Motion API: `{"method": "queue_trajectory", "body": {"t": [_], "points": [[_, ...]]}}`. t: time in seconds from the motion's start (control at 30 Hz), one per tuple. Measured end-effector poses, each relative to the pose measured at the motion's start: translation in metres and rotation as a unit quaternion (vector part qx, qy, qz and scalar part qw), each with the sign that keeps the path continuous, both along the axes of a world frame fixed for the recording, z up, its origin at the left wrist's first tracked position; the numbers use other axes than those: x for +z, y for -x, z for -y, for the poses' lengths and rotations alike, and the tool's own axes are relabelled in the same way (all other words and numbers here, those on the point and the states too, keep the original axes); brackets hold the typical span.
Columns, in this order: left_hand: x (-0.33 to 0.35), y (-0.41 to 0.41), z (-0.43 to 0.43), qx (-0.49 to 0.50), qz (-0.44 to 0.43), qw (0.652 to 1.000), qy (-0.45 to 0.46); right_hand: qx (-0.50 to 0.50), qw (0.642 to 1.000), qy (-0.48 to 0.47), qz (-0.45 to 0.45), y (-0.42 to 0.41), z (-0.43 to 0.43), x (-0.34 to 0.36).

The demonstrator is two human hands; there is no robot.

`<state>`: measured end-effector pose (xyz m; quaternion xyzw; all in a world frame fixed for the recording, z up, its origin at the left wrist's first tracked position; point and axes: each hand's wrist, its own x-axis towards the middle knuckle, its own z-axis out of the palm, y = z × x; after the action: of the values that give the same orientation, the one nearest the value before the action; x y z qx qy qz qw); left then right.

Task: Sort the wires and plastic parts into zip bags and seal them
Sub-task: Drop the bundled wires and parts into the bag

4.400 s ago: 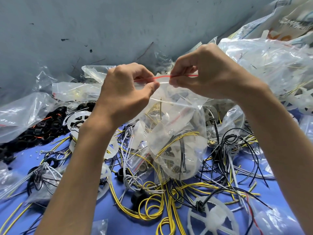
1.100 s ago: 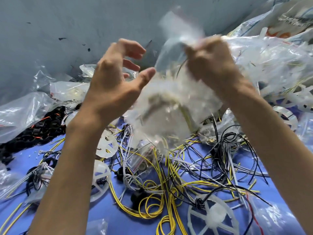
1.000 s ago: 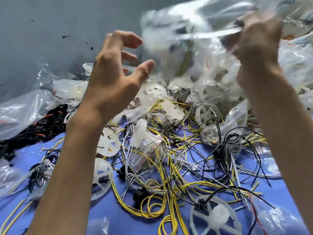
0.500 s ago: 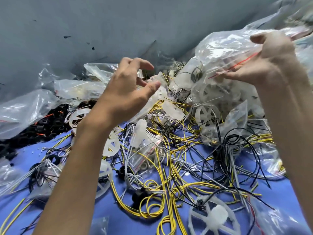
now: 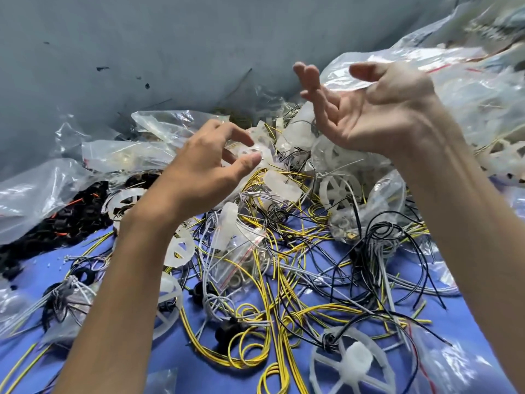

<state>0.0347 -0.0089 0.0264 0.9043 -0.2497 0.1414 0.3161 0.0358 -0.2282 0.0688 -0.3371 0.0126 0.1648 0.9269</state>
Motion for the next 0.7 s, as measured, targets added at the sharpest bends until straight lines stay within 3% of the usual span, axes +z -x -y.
{"method": "queue_trajectory", "body": {"t": [0.07, 0.27, 0.43, 0.53, 0.7], "points": [[-0.001, -0.001, -0.001, -0.002, -0.006, 1.0, -0.004, 0.042, 0.998, 0.02, 0.047, 0.004, 0.0, -0.005], [-0.008, -0.011, -0.011, 0.047, -0.021, 0.999, -0.019, 0.034, 0.988, 0.027, 0.151, 0.009, -0.012, 0.006], [-0.017, -0.03, -0.043, 0.203, -0.002, 0.979, 0.027, 0.0, 0.982, 0.047, 0.18, 0.011, -0.012, 0.01], [-0.029, -0.039, -0.063, 0.263, -0.04, 0.962, 0.063, -0.017, 0.98, 0.054, 0.19, 0.011, -0.01, 0.011], [-0.048, -0.046, -0.086, 0.313, -0.115, 0.942, 0.041, -0.029, 0.977, 0.068, 0.198, 0.012, -0.012, 0.012]]}}
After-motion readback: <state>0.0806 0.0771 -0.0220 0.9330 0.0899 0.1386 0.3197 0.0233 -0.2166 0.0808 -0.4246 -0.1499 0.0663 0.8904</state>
